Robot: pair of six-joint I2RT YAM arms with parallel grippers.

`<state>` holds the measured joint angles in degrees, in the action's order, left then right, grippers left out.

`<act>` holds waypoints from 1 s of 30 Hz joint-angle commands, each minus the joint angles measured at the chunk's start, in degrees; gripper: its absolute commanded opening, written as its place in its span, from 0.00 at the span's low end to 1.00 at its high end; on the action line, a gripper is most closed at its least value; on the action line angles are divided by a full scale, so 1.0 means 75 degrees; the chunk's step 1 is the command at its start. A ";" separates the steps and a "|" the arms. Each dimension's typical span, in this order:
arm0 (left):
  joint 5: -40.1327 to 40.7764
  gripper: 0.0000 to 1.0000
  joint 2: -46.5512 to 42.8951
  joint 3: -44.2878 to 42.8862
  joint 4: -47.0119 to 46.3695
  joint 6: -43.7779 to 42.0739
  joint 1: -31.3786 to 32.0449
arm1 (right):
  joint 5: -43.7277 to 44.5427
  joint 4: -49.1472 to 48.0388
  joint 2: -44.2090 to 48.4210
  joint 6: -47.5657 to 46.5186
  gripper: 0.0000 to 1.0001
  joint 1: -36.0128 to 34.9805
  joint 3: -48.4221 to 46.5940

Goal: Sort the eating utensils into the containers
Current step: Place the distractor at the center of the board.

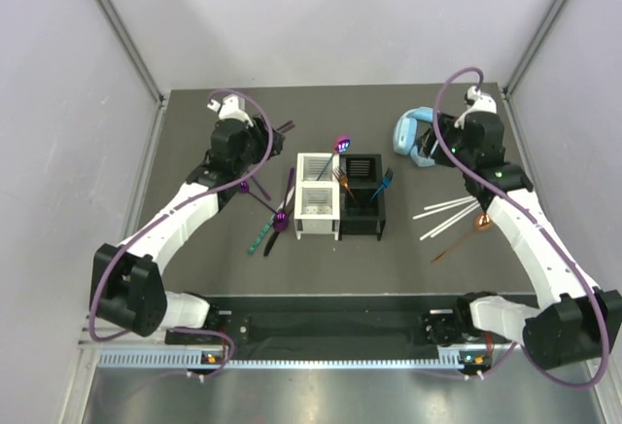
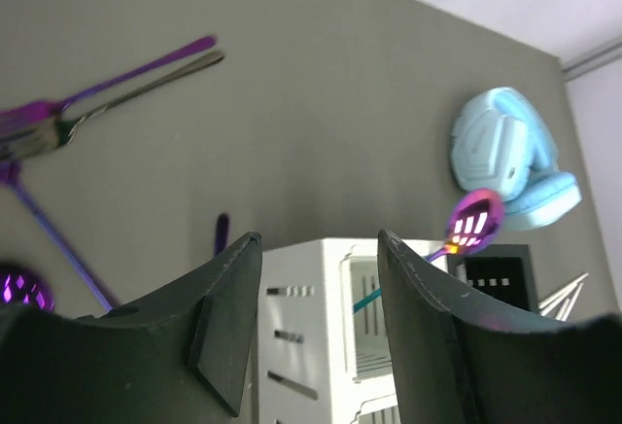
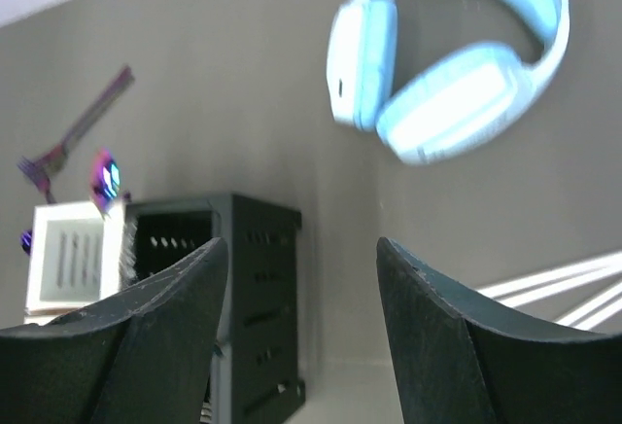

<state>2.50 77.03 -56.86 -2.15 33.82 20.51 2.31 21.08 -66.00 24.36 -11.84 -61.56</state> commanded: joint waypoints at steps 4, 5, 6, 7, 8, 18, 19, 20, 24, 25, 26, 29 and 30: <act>0.1307 0.55 -0.0531 0.1485 -0.0016 0.1653 0.0019 | -0.0178 -0.0069 0.0958 0.0280 0.63 0.0019 0.1174; 0.1307 0.55 -0.0591 0.1720 -0.0192 0.1805 0.0065 | -0.0190 -0.0034 0.0983 0.0256 0.63 0.0031 0.1293; 0.1458 0.54 -0.0638 0.2024 -0.0333 0.1876 0.0101 | -0.0190 -0.0010 0.1018 0.0244 0.63 0.0020 0.1387; 0.1598 0.54 -0.0650 0.2096 -0.0299 0.1935 0.0159 | -0.0202 0.0025 0.1030 0.0221 0.63 0.0019 0.1527; 0.1728 0.54 -0.0673 0.2167 -0.0287 0.1970 0.0276 | -0.0214 0.0048 0.1053 0.0198 0.63 0.0019 0.1598; 0.3462 0.58 -0.0535 0.1970 0.1199 0.2637 0.0429 | -0.0670 -0.0081 0.1042 0.0197 0.63 0.0019 0.2149; 0.3823 0.58 -0.0440 0.1887 0.1700 0.2824 0.0429 | -0.0671 -0.0069 0.1042 0.0197 0.62 0.0019 0.2161; 0.3977 0.59 -0.0346 0.1735 0.1983 0.3221 0.0429 | -0.0671 -0.0045 0.1019 0.0197 0.62 0.0019 0.2184; 0.4460 0.56 0.0180 0.1487 0.2925 0.4361 0.0429 | -0.0531 -0.0034 0.1194 0.0232 0.62 0.0019 0.2278; 0.4401 0.56 0.0240 0.1511 0.2738 0.4326 0.0429 | -0.0495 -0.0057 0.1333 0.0244 0.62 0.0019 0.2313; 0.4261 0.56 0.0310 0.1534 0.2423 0.4233 0.0429 | -0.0472 -0.0080 0.1393 0.0279 0.62 0.0019 0.2337; 0.4190 0.56 0.0685 0.1383 0.2232 0.4232 0.0429 | -0.0448 -0.0069 0.1557 0.0198 0.62 0.0019 0.2349; 0.4213 0.56 0.0895 0.1301 0.2267 0.4267 0.0429 | -0.0425 -0.0022 0.1557 0.0151 0.62 0.0019 0.2314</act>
<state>32.25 80.47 -43.86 14.79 63.07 23.73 -1.58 22.37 -56.75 25.76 -11.84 -43.64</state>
